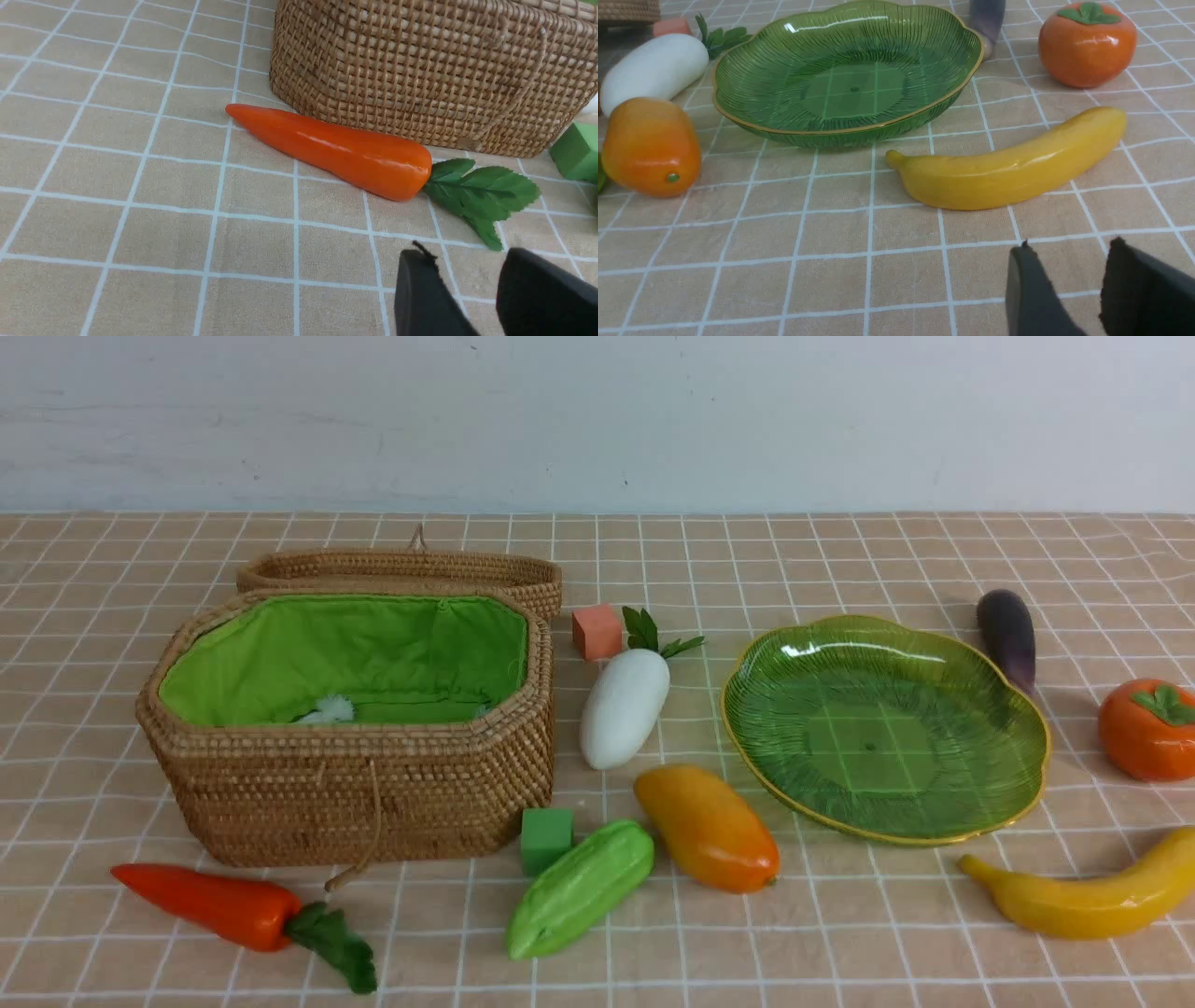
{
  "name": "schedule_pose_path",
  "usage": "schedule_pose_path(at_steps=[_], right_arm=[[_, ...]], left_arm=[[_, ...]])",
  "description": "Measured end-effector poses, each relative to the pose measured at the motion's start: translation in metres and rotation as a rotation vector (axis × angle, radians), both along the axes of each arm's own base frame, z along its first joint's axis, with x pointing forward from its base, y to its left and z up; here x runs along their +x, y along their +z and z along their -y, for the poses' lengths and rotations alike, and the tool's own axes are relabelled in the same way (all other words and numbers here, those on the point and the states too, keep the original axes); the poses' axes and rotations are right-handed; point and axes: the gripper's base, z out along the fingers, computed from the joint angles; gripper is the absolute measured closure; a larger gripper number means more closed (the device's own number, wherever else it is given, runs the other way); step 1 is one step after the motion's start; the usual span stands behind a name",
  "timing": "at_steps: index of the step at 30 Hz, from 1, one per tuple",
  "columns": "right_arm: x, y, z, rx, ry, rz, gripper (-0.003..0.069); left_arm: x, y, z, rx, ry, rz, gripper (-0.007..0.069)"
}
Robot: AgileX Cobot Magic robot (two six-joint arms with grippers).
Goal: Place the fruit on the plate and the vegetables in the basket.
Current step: Use the left arm to grab a carrot and put it into the left basket
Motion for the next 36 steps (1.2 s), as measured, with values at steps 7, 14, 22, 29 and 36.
schedule_pose_path(at_steps=[7, 14, 22, 29, 36], right_arm=[[0.000, 0.000, 0.000, 0.000, 0.000, 0.000, 0.0417], [0.000, 0.000, 0.000, 0.000, 0.000, 0.000, 0.0417], [0.000, 0.000, 0.000, 0.000, 0.000, 0.000, 0.0417], [0.000, 0.000, 0.000, 0.000, 0.000, -0.001, 0.0417], [0.000, 0.000, 0.000, 0.000, 0.000, -0.001, 0.0417]], left_arm=[[0.000, 0.000, 0.000, 0.000, 0.000, 0.000, 0.0386], [0.000, 0.000, 0.000, 0.000, 0.000, 0.000, 0.0386], [0.000, 0.000, 0.000, 0.000, 0.000, 0.000, 0.0386], [0.001, 0.001, -0.006, 0.265, -0.014, 0.030, 0.0386], [0.004, 0.020, 0.000, -0.176, 0.040, 0.212, 0.0386]])
